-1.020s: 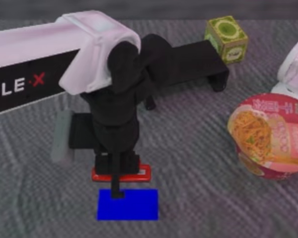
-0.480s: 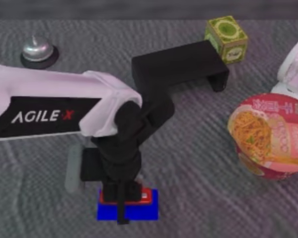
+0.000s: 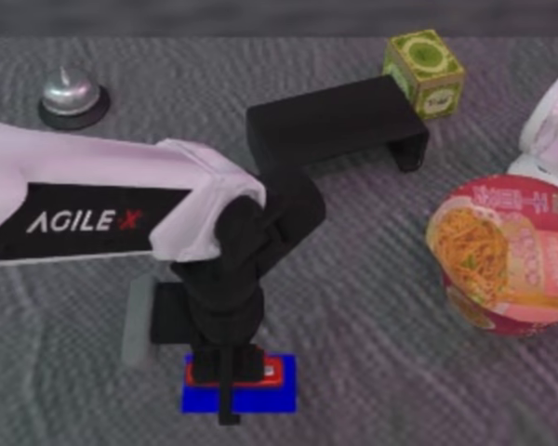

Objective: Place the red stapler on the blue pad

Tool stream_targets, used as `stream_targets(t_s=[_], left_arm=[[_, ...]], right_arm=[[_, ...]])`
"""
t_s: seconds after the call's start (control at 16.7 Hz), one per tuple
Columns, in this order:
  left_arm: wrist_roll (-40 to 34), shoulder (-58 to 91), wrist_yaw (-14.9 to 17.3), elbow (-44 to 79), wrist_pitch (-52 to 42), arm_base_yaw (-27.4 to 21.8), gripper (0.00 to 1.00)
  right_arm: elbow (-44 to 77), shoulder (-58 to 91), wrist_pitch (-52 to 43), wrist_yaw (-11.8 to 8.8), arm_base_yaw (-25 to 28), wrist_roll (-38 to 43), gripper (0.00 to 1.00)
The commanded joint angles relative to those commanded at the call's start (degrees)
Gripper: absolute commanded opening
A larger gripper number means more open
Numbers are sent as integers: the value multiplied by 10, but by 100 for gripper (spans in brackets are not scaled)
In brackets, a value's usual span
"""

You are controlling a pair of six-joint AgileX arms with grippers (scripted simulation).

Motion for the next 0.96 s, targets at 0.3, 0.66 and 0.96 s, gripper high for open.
stream_targets(t_s=[0.3,0.66,0.96], left_arm=[[0,0,0,0,0,0,60],[0,0,0,0,0,0,100],[0,0,0,0,0,0,100]], right_arm=[[0,0,0,0,0,0,100],[0,0,0,0,0,0,100],[0,0,0,0,0,0,100]])
